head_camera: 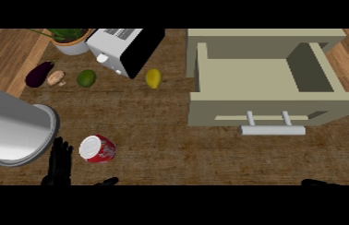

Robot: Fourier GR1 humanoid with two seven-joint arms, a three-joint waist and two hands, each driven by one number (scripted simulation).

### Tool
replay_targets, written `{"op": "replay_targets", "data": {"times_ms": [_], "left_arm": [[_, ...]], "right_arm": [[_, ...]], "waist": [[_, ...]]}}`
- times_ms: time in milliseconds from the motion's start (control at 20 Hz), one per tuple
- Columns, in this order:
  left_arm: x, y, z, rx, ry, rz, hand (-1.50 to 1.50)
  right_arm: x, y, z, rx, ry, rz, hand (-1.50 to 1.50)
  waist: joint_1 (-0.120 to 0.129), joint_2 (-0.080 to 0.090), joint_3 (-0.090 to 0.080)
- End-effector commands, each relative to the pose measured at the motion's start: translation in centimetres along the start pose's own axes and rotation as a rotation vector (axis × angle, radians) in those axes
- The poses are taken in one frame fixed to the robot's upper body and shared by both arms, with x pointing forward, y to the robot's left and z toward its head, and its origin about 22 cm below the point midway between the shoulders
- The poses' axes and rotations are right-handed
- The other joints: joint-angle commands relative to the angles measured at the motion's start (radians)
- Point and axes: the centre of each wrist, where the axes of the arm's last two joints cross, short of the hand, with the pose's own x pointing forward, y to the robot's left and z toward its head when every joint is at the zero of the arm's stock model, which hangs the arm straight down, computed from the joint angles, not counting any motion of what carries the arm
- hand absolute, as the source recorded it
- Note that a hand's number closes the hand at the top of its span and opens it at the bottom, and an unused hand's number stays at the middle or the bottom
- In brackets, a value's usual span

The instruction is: Pick up the can, place it into the drawer and close the drawer

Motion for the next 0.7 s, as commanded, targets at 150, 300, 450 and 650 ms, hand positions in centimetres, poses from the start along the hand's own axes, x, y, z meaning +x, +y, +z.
{"op": "replay_targets", "data": {"times_ms": [150,300,450,650], "left_arm": [[-3.7,-1.1,-1.7,0.0,0.017,0.003,-1.5],[-4.6,-0.5,-3.1,0.024,0.022,0.015,-1.5],[-5.8,-0.4,-3.6,0.041,0.052,0.011,-1.5],[-6.6,0.1,-2.0,0.062,0.058,0.023,-1.5]], "right_arm": [[0.9,-0.4,-0.6,-0.008,-0.011,0.012,-1.5],[0.5,-0.5,-1.2,0.007,-0.015,0.009,-1.5],[-0.3,-2.1,-0.5,0.0,-0.009,0.029,-1.5],[1.1,-2.0,0.5,0.009,-0.011,0.036,-1.5]], "waist": [[-0.001,0.001,0.0],[0.0,0.001,0.0],[-0.003,0.001,0.0],[-0.001,0.0,0.001]]}}
